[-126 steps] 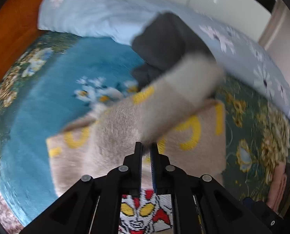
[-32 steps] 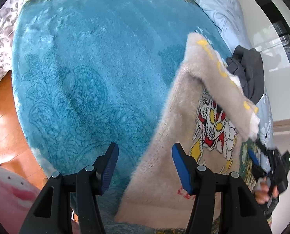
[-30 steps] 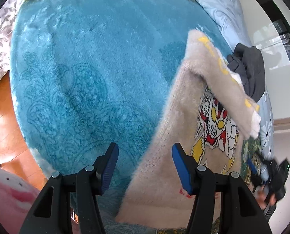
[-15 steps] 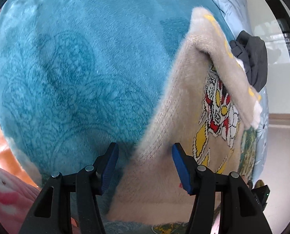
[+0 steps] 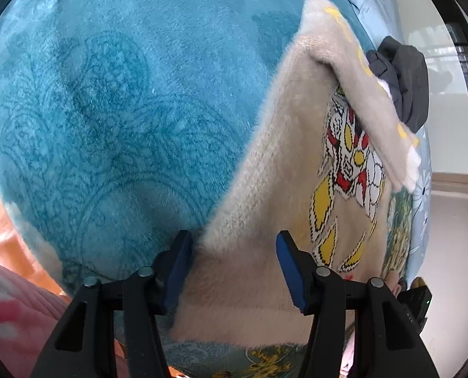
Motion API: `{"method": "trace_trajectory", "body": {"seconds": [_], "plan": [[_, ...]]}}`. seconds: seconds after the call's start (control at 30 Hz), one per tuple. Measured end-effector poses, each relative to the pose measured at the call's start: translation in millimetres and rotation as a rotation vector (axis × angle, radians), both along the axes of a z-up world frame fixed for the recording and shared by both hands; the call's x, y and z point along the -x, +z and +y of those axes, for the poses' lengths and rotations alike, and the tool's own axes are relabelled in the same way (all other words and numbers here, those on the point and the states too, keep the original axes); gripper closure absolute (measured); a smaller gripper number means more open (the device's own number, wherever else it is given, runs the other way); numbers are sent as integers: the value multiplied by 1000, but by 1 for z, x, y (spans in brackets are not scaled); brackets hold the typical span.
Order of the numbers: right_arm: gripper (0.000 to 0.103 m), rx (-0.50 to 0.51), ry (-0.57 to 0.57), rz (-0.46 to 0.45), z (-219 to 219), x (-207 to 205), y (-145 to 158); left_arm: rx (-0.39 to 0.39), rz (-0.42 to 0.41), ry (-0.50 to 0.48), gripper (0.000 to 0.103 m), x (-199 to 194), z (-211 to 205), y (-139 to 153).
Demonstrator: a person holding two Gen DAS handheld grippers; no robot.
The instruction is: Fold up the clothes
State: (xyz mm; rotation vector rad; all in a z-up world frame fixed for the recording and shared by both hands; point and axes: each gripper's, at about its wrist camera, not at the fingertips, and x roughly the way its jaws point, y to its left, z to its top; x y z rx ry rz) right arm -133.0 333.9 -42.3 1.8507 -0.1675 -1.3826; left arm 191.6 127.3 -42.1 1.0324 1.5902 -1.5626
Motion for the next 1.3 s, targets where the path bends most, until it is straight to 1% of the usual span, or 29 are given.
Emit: {"method": "trace_trajectory", "body": {"seconds": [0.03,0.07,0.1,0.13,0.23,0.3,0.37,0.5,0.6,0.7,0.8,0.93,1.03,1.17,1.2,1.3], "plan": [[65,-4,5,1,-2,-2,0,10,-8,-5,71,1,1,2],[78,-7,10,3,-4,-3,0,21,-14,-6,77,1,1,5],[86,-1,12,3,-5,-4,2,28,-3,-5,85,0,2,8],[88,23,9,1,-4,-4,9,35,8,-4,90,0,3,11],[90,95,1,-4,-3,-2,31,79,54,-12,92,0,6,26],[91,143,-5,-7,-2,-1,45,120,102,-7,92,-2,9,41],[91,191,-10,-11,-1,0,59,168,140,-4,92,-7,3,58],[92,287,-21,-18,1,2,87,256,179,-36,93,-6,14,92],[92,359,-30,-23,3,3,108,278,205,-63,93,-15,22,109],[92,380,-51,-35,6,8,115,272,252,-103,93,-18,33,119],[92,386,-77,-48,10,14,117,264,345,-150,93,-22,52,138],[92,394,-111,-66,16,22,121,271,399,-112,93,-26,48,148],[92,400,-137,-79,20,28,123,232,373,-29,93,-31,33,136],[92,407,-172,-97,26,36,126,139,345,54,93,-26,10,123],[92,407,-179,-98,23,39,127,117,334,74,93,-24,4,121],[92,404,-199,-102,-5,50,128,69,301,145,93,-15,-17,115]]}}
